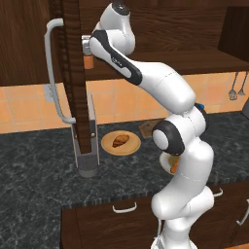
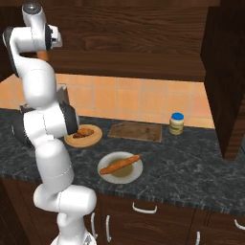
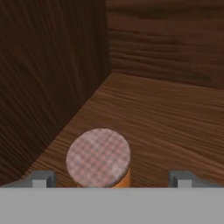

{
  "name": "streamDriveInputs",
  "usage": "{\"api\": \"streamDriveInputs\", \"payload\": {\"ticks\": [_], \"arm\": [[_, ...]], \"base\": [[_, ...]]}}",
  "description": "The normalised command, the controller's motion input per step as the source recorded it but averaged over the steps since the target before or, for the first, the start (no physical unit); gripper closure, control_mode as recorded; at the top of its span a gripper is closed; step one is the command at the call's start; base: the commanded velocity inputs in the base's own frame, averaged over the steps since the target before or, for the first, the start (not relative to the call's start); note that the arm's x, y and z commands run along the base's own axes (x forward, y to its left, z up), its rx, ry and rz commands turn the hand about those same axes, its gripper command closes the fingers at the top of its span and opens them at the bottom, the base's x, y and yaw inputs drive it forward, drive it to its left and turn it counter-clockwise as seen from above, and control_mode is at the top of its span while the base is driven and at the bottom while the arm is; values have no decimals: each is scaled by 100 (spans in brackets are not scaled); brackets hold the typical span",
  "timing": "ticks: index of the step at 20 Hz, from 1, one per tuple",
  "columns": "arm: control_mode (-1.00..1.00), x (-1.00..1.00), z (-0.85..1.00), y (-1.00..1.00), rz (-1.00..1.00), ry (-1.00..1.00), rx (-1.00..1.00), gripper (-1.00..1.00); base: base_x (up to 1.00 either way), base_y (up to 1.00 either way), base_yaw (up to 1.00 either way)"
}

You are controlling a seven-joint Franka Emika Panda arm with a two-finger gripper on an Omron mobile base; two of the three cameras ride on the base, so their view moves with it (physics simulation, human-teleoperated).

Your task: From the different types of pastries on the counter, select a croissant and place it on the cutting board. Then retrieve a jar of jam from the cabinet and place it alongside the croissant on the cutting board.

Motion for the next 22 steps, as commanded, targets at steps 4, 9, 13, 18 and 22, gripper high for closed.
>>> {"api": "streamDriveInputs", "payload": {"ticks": [4, 9, 13, 18, 22], "arm": [[-100, 7, -1, 0, 0, -3, 0, -100], [-100, 5, -14, 2, 0, -9, 0, -100], [-100, 0, -22, 5, 0, -7, 0, -100], [-100, 6, -1, 1, 0, 0, 0, -100], [-100, 10, 0, 3, 0, 0, 0, -100]], "base": [[0, 0, 0], [0, 0, 0], [0, 0, 0], [0, 0, 0], [0, 0, 0]]}}
